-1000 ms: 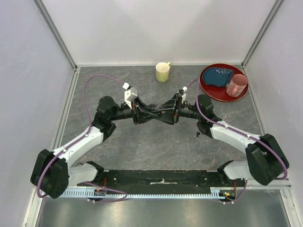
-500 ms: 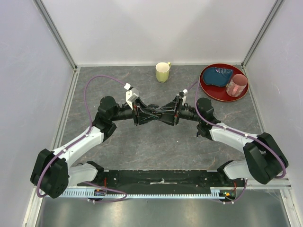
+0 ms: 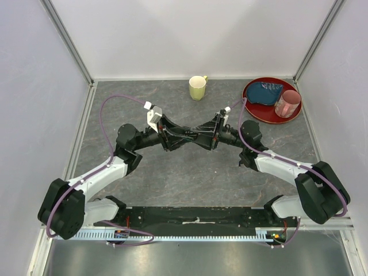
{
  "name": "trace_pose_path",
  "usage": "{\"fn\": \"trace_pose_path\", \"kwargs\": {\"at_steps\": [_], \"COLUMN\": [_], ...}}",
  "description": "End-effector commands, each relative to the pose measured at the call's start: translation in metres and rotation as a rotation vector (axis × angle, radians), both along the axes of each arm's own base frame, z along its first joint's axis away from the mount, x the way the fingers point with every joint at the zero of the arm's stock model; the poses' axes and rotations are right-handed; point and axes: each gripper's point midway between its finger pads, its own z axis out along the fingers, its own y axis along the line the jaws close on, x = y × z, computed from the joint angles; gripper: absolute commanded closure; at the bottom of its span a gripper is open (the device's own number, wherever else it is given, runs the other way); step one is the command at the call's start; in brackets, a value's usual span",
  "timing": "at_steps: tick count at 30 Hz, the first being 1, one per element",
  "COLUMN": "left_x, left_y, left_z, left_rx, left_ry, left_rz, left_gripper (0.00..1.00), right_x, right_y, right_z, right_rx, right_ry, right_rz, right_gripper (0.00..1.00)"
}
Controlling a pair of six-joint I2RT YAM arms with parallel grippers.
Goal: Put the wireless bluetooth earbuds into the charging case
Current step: Pick up the charging case at the center of the board.
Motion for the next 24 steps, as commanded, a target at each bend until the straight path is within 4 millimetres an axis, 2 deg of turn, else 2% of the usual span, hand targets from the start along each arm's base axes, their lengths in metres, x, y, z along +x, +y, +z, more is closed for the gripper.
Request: {"fn": "trace_pose_path", "kwargs": {"at_steps": [1,7,14,18,21,24], "left_x": [-0.003,-0.004,-0.005,-0.006,-0.007,-0.009], "left_y": [0.0,-0.002,-0.006,-0.009,-0.011,-0.013], "left_z": [0.021,0.024,0.032,0.035,0.033,0.031], "left_rx": [-0.098,-0.13,-0.173,-0.188,-0.184,-0.18], "left_ry": [-0.029,-0.022,-0.031,-0.033,-0.03,-0.03], "left_rz": [0.001,0.004,0.01,0.016,0.01,0.004], "left_gripper": [0.53,0.53,0.56,0.61,0.71,0.71], "right_x": [-0.003,-0.005,-0.006,-0.006,-0.007,-0.008], "right_y": [-0.006,-0.006,-0.005,-0.004,-0.003,-0.004], "right_z": [0.029,0.038,0.036,0.034,0.035,0.038], "right_rx": [0.102,0.144,0.144,0.142,0.143,0.159], "right_ry": [-0.075,-0.07,-0.056,-0.046,-0.047,-0.048], "right_rz": [-0.029,-0.02,-0.015,-0.015,-0.013,-0.016], "right_gripper": [0.84,0.85,0.85,0.86,0.86,0.86]}}
